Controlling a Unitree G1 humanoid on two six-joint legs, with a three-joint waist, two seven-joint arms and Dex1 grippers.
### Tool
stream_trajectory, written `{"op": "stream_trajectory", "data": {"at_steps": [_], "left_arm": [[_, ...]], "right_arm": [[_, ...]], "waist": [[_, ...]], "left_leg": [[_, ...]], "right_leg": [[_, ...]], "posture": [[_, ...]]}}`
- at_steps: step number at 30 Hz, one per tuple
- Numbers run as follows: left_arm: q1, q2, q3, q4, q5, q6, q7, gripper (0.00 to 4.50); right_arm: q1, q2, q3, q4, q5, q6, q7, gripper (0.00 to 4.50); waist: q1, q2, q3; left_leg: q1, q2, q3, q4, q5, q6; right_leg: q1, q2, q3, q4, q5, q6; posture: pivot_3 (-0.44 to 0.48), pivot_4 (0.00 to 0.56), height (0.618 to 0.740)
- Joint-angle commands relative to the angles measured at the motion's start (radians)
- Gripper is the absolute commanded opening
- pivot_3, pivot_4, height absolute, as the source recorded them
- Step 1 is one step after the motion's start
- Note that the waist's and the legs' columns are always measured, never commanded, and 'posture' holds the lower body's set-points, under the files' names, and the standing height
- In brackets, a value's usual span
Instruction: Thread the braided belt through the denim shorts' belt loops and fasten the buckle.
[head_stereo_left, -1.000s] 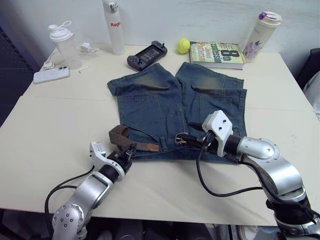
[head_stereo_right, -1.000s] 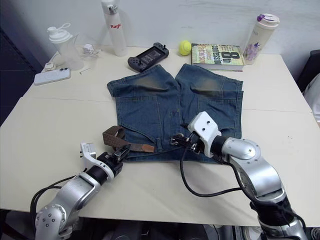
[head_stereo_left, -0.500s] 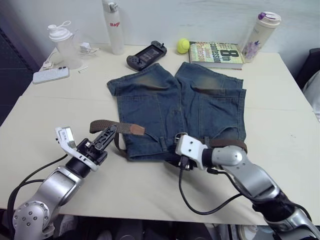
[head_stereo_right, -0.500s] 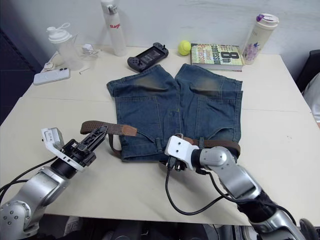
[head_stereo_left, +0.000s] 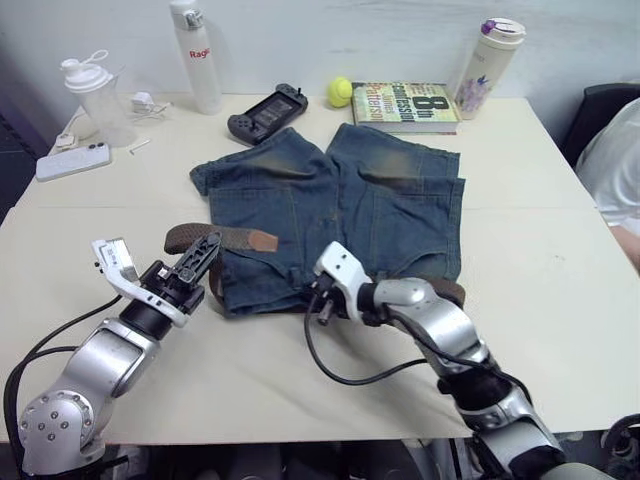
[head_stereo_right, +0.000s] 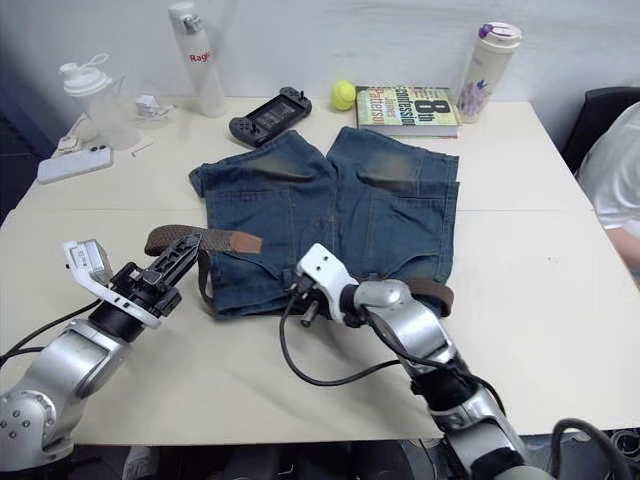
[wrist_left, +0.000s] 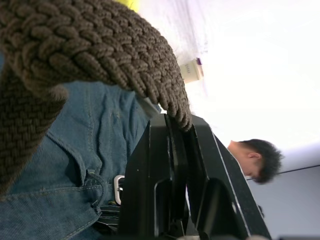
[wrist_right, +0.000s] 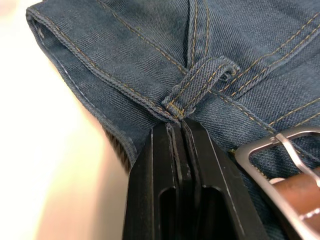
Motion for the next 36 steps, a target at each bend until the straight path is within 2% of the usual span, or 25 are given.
{"op": "stream_trajectory", "data": {"at_steps": [1, 7, 11, 14, 17, 20, 23, 28, 29, 30, 32, 36], "left_arm": [[-0.048, 0.043, 0.04, 0.063, 0.04, 0.002, -0.015, 0.0], [-0.092, 0.068, 0.065, 0.137, 0.083, 0.028, -0.054, 0.0], [-0.078, 0.082, 0.069, 0.155, 0.103, 0.062, -0.071, 0.0], [-0.061, 0.08, 0.08, 0.166, 0.126, 0.073, -0.076, 0.0], [-0.041, 0.075, 0.102, 0.181, 0.14, 0.075, -0.085, 0.0], [-0.021, 0.075, 0.115, 0.19, 0.163, 0.084, -0.097, 0.0], [-0.015, 0.073, 0.12, 0.187, 0.173, 0.094, -0.105, 0.0], [-0.009, 0.072, 0.131, 0.185, 0.175, 0.104, -0.109, 0.0], [-0.007, 0.072, 0.134, 0.185, 0.176, 0.104, -0.108, 0.0], [-0.006, 0.072, 0.137, 0.186, 0.177, 0.105, -0.105, 0.0], [-0.001, 0.075, 0.146, 0.188, 0.182, 0.112, -0.106, 0.0], [0.014, 0.089, 0.167, 0.208, 0.196, 0.132, -0.136, 0.0]], "right_arm": [[-0.038, 0.082, 0.062, 0.103, -0.02, -0.003, -0.033, 0.02], [-0.12, 0.251, 0.025, 0.336, -0.058, -0.083, -0.147, 0.02], [-0.186, 0.306, 0.026, 0.486, -0.098, -0.182, -0.179, 0.02], [-0.165, 0.306, 0.059, 0.465, -0.098, -0.199, -0.136, 0.02], [-0.113, 0.284, 0.092, 0.351, -0.073, -0.166, -0.077, 0.02], [-0.072, 0.286, 0.07, 0.258, -0.042, -0.119, -0.069, 0.02], [-0.059, 0.297, 0.049, 0.228, -0.028, -0.092, -0.071, 1.0], [-0.074, 0.316, 0.004, 0.191, 0.007, -0.071, -0.083, 3.19], [-0.078, 0.309, -0.003, 0.164, 0.022, -0.056, -0.071, 3.49], [-0.081, 0.3, -0.008, 0.139, 0.035, -0.037, -0.065, 4.01], [-0.082, 0.28, -0.017, 0.093, 0.056, 0.0, -0.057, 4.01], [-0.059, 0.15, -0.097, -0.099, 0.155, 0.115, 0.002, 4.01]], "waist": [[-0.002, 0.0, 0.0], [-0.009, 0.0, 0.0], [-0.013, 0.0, 0.0], [-0.012, 0.0, 0.0], [-0.012, 0.0, 0.0], [-0.013, 0.0, 0.0], [-0.013, -0.001, 0.0], [-0.012, -0.001, -0.001], [-0.011, -0.001, -0.001], [-0.01, -0.001, -0.001], [-0.005, -0.001, -0.001], [0.001, -0.001, 0.0]], "left_leg": [[0.0, 0.001, 0.001, 0.0, 0.0, -0.001], [0.003, 0.003, 0.004, -0.003, 0.001, -0.003], [0.006, 0.003, 0.007, -0.006, 0.002, -0.004], [0.007, 0.003, 0.007, -0.007, 0.001, -0.004], [0.007, 0.004, 0.008, -0.008, 0.001, -0.005], [0.006, 0.003, 0.008, -0.009, 0.0, -0.005], [0.004, 0.004, 0.009, -0.009, -0.001, -0.005], [-0.002, 0.003, 0.009, -0.008, 0.0, -0.005], [-0.004, 0.003, 0.009, -0.008, 0.0, -0.005], [-0.005, 0.003, 0.009, -0.008, 0.001, -0.005], [-0.006, 0.003, 0.009, -0.008, 0.001, -0.005], [-0.007, 0.002, 0.009, -0.008, 0.0, -0.003]], "right_leg": [[-0.001, 0.001, 0.0, 0.001, 0.0, 0.0], [-0.003, 0.001, 0.002, 0.005, -0.002, -0.003], [-0.003, 0.001, 0.004, 0.007, -0.002, -0.004], [-0.003, 0.001, 0.007, 0.007, -0.002, -0.004], [-0.004, 0.001, 0.009, 0.007, -0.002, -0.004], [-0.005, 0.001, 0.011, 0.007, -0.002, -0.004], [-0.007, 0.002, 0.012, 0.007, -0.002, -0.004], [-0.015, 0.001, 0.013, 0.01, -0.002, -0.004], [-0.018, 0.001, 0.013, 0.011, -0.002, -0.004], [-0.019, 0.001, 0.013, 0.013, -0.002, -0.004], [-0.019, 0.001, 0.014, 0.013, -0.002, -0.004], [-0.019, 0.001, 0.015, 0.013, -0.002, -0.004]], "posture": [[0.0, 0.15, 0.74], [0.0, 0.15, 0.74], [0.0, 0.15, 0.74], [0.0, 0.15, 0.74], [0.0, 0.15, 0.74], [0.0, 0.15, 0.74], [0.0, 0.15, 0.74], [0.0, 0.15, 0.74], [0.0, 0.15, 0.74], [0.0, 0.15, 0.74], [0.0, 0.15, 0.74], [0.0, 0.15, 0.74]]}}
